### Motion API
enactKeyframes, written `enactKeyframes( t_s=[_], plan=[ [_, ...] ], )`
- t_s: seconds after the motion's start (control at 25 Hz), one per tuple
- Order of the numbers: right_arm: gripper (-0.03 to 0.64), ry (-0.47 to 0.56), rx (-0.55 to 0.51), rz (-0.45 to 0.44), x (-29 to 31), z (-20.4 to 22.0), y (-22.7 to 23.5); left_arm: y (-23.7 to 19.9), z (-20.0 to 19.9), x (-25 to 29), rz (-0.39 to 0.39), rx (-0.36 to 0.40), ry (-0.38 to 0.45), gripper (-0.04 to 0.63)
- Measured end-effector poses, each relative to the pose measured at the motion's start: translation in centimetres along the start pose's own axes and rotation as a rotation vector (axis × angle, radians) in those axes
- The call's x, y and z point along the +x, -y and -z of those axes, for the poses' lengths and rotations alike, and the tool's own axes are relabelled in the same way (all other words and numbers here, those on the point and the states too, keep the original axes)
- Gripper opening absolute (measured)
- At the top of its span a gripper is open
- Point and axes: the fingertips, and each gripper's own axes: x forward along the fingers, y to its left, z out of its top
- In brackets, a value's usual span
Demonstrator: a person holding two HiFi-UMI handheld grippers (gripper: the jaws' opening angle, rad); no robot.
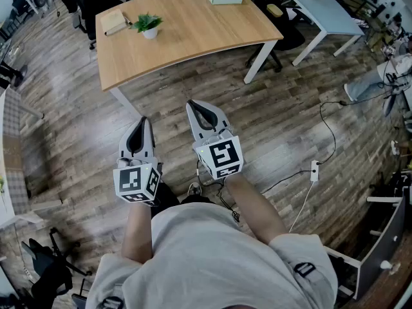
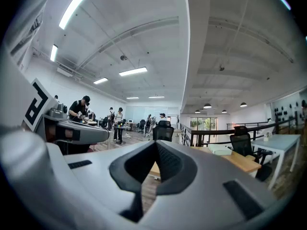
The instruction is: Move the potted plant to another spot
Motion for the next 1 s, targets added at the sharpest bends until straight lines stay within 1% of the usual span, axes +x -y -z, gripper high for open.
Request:
enactKeyframes(
  t_s=[0.16, 0.32, 0.8, 1.0],
  plan=[
    [0.003, -0.011, -0.005, -0.011, -0.6, 0.3, 0.1, 0.7, 0.7, 0.0, 0.010, 0.001, -0.023, 0.012],
    [0.003, -0.019, 0.002, -0.038, -0.6, 0.8, -0.5, 0.4, 1.2, -0.1, 0.017, -0.001, -0.045, 0.012],
    [0.005, -0.085, 0.039, -0.053, -2.0, 4.9, 0.0, -0.3, 4.5, -0.4, 0.009, -0.012, -0.118, 0.012],
    [0.083, -0.137, 0.082, -0.062, -1.7, 7.5, -0.5, -1.6, 6.5, -0.1, 0.024, -0.028, -0.177, 0.012]
  ],
)
